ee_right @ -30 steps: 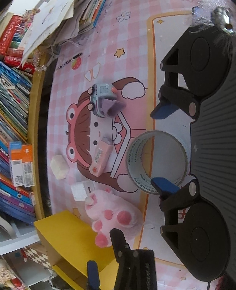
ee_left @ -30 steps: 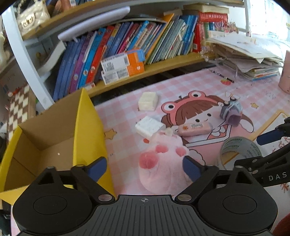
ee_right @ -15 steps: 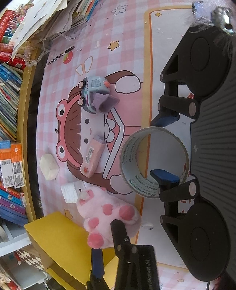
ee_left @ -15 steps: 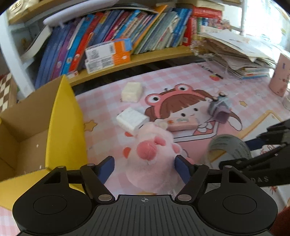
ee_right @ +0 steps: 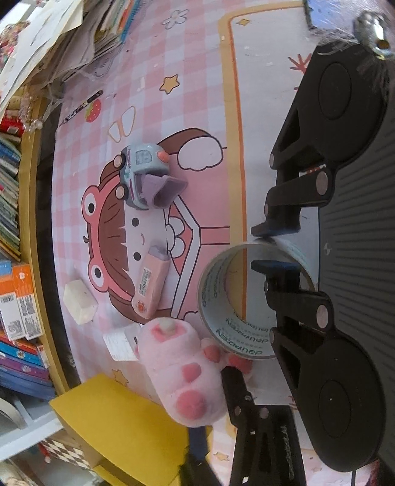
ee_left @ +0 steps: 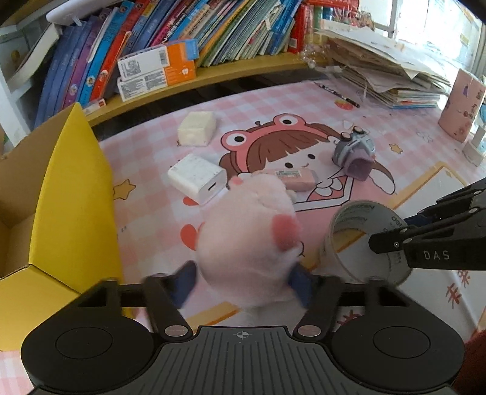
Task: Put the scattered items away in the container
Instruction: 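Close the left tool on the pink plush while the right tool grips the tape roll, then lift the pink plush with the left tool while the right tool lifts the tape roll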
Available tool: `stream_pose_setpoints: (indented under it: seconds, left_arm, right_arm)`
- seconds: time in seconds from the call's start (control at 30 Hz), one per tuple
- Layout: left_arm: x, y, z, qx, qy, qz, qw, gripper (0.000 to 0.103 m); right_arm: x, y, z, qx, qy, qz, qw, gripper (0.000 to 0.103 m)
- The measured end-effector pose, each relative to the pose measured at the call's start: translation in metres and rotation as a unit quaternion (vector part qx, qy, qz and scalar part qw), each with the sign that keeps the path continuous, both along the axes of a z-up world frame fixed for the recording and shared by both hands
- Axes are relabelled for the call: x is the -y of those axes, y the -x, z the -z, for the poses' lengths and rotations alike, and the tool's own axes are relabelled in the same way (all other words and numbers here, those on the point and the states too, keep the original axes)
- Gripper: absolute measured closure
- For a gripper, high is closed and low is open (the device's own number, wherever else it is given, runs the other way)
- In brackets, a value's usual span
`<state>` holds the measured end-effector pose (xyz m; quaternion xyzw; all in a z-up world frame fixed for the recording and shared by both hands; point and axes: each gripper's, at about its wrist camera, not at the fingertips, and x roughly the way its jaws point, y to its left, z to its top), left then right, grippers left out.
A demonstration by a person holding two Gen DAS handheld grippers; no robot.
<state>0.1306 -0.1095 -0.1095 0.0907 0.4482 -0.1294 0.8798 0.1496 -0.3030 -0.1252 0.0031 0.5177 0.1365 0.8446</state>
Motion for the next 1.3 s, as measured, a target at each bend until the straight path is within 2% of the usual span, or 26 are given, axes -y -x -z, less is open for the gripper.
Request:
stream_pose_setpoints:
  seconds: [0.1, 0.27, 0.73, 1.03, 1.3]
  left_arm:
    - [-0.002, 0.0, -0.001, 0.005, -0.001, -0.007, 1.0, 0.047]
    - [-0.003, -0.001, 0.0, 0.003, -0.002, -0.01, 0.9999, 0.047]
    - [0.003, -0.006, 0.006, 0.01, -0.007, 0.005, 0.9999, 0.04]
    - [0.0, -0.004, 0.003, 0.018, 0.007, 0.006, 0.9998, 0.049]
    - [-0.003, 0.009, -0.01, 0.03, 0.018, 0.01, 0.9993, 0.053]
  right_arm:
    - [0.003, 0.001, -0.002, 0.006, -0.006, 0.008, 1.0, 0.092]
    - [0.006, 0.0, -0.004, 0.01, -0.011, 0.015, 1.0, 0.092]
    - [-0.001, -0.003, 0.005, -0.005, 0.003, 0.005, 1.0, 0.087]
    - [-0.002, -0.001, 0.003, -0.002, 0.0, 0.001, 1.0, 0.092]
    - [-0.004, 0.008, -0.011, 0.024, -0.002, -0.008, 1.0, 0.093]
